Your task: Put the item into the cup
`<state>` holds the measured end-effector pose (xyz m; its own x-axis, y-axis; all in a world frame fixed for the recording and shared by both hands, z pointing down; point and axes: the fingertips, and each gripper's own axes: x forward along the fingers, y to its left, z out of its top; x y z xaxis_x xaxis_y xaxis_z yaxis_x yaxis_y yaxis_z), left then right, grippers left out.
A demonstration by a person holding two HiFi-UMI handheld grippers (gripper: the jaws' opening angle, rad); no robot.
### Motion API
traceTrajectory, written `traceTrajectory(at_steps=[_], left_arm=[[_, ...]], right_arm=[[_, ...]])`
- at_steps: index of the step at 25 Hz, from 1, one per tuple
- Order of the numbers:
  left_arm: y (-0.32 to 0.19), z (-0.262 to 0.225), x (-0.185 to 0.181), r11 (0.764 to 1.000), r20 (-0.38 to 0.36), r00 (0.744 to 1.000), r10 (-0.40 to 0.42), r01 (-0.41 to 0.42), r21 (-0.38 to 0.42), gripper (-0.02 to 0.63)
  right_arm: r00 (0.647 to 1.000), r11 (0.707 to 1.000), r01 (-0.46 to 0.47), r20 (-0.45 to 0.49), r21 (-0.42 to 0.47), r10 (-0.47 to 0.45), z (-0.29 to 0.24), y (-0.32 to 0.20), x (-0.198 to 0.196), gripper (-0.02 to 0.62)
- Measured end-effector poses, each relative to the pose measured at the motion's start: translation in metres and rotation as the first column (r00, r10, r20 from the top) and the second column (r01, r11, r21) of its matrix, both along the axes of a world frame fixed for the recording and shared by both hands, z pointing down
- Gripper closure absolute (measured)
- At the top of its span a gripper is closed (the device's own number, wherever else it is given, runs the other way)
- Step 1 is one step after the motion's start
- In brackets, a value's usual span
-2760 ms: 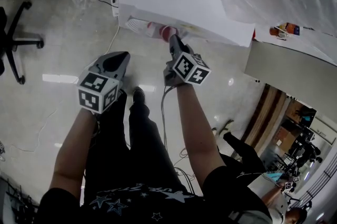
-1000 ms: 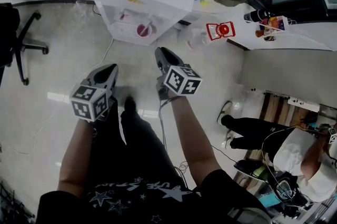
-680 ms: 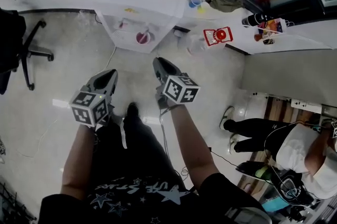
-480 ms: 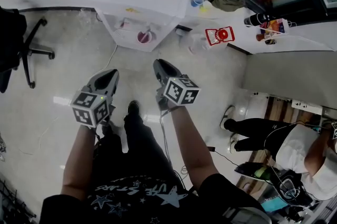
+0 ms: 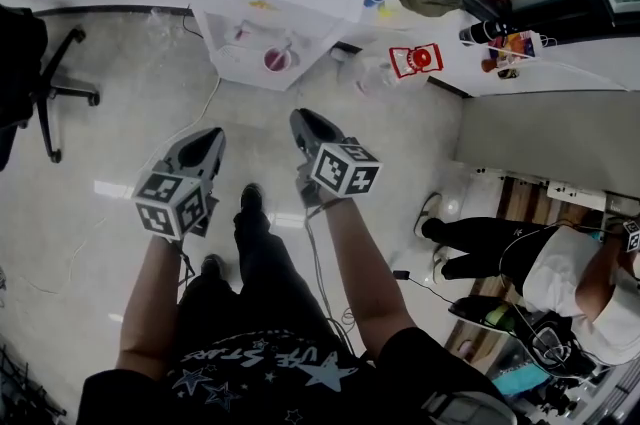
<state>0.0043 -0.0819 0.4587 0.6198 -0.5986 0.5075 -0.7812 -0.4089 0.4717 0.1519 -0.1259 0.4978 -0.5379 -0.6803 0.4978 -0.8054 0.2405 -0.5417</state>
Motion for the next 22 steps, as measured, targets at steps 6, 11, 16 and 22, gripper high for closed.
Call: traceTrajectory(at_steps=[6,11,16,22], left_arm=[[0.036,-0.015,-0.030,1.000,-0.012,1.000,0.002,-0.002,0.025,0.600],[0.069,-0.034,-0.050,0.999,-0.017,1.000,0.005,-0.005,0.052,0.600],[0.112,-0.050,-0.073,0.997,-0.022,1.000,0.010,-0.008,0.072,0.600],[0.163,-0.068,-0.095,0.996,-0.029,0.999,0.018,-0.016,0.083,0.600]], right_arm=[[0.999,0.999,-0.032,-0.007,0.036,0.032,-0.020,0.037,-0.025,0.594],[0.999,0.997,-0.037,-0.006,0.063,0.038,-0.043,0.075,-0.046,0.594],[0.999,0.996,-0.041,0.003,0.074,0.041,-0.055,0.118,-0.064,0.594],[0.997,0.993,-0.071,0.026,0.097,0.069,-0.078,0.168,-0.079,0.595]])
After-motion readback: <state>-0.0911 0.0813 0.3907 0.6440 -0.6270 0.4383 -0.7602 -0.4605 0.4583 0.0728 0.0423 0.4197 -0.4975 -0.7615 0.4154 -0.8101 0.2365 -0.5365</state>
